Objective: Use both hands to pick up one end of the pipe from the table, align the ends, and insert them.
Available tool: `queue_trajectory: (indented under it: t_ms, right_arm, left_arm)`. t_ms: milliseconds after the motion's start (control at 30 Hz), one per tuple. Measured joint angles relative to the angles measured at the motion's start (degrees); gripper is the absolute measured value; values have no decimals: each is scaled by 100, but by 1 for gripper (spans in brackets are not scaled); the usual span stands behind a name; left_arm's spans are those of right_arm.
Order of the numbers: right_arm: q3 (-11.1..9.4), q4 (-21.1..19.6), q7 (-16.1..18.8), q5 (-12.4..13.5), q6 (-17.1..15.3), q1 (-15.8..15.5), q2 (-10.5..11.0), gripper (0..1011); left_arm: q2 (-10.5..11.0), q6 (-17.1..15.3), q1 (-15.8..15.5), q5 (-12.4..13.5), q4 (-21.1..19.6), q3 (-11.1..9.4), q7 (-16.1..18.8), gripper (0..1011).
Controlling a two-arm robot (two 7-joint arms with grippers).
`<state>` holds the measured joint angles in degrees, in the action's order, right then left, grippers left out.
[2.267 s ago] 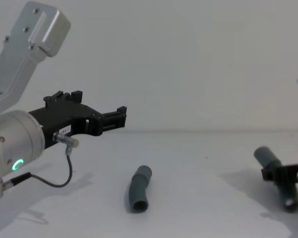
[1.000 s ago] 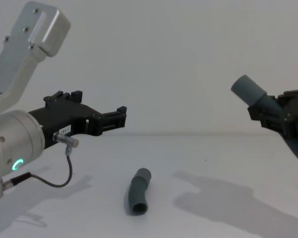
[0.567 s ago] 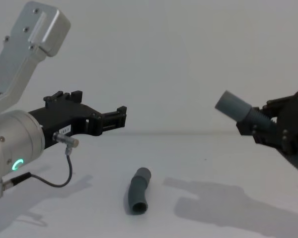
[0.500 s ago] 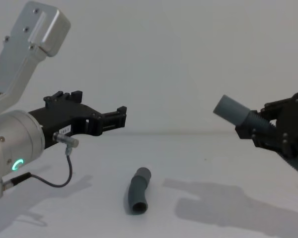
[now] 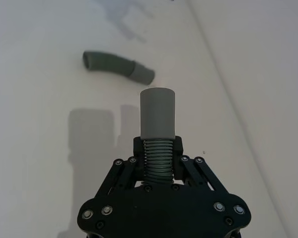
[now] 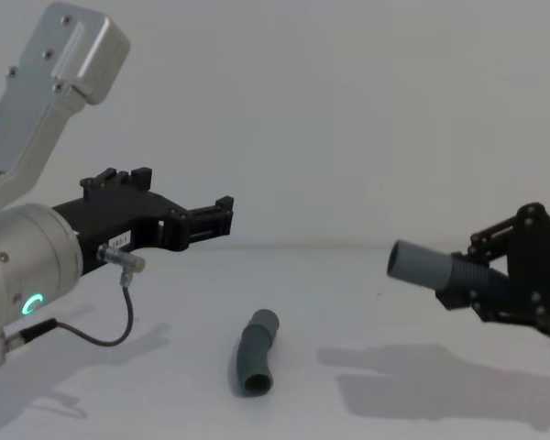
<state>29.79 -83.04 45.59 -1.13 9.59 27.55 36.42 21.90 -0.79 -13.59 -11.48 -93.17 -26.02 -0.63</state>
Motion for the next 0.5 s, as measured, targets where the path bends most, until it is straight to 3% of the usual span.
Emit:
queue_trajectory:
  t_ms: [500]
  right_arm:
    - [601,831,876,-519,743,875,28,272]
  left_arm:
    - [0,0,0,0,0,0,0,1001]
